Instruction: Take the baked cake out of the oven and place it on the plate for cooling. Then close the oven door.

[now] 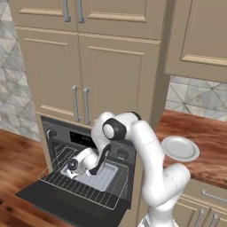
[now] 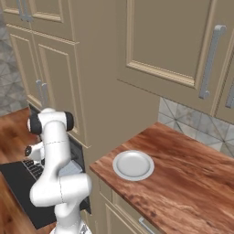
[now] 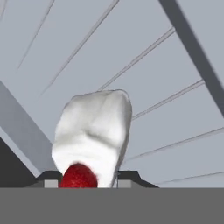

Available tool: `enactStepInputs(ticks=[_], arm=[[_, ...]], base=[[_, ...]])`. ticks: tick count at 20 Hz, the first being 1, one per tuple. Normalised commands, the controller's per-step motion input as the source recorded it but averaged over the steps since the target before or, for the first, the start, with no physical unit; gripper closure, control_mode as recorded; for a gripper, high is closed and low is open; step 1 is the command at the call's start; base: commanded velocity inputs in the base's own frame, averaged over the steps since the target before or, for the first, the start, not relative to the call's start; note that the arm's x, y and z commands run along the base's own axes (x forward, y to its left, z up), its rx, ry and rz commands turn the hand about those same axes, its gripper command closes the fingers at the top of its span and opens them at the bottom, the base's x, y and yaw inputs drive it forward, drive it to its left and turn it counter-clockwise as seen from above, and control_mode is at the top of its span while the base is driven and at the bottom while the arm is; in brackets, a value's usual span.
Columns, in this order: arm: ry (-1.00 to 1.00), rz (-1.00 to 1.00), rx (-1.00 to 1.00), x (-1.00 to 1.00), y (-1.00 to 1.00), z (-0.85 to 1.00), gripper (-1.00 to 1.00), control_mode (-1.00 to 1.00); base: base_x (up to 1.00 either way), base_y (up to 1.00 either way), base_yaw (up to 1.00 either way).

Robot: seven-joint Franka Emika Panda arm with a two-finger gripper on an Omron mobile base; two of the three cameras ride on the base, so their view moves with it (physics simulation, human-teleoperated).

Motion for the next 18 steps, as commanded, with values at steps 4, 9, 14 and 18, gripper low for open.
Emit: enactStepInputs(ticks=[4,9,14,18], arm=[[-0.42,-0.08,0.04,-1.00,0.18,0.09,1.00,-1.00],[-0.37,-0.16,0.10,-0.85,0.01,0.64,1.00,-1.00],[-0.21,-0.25,0.13,-0.29,-0.05,0.81,1.00,-1.00],[-0.13,-0.29,0.16,0.00,-0.17,0.99,1.00,-1.00]], base=[[0.00,0.00,0.00],[0.00,0.00,0.00],[0.00,0.00,0.00],[0.00,0.00,0.00]])
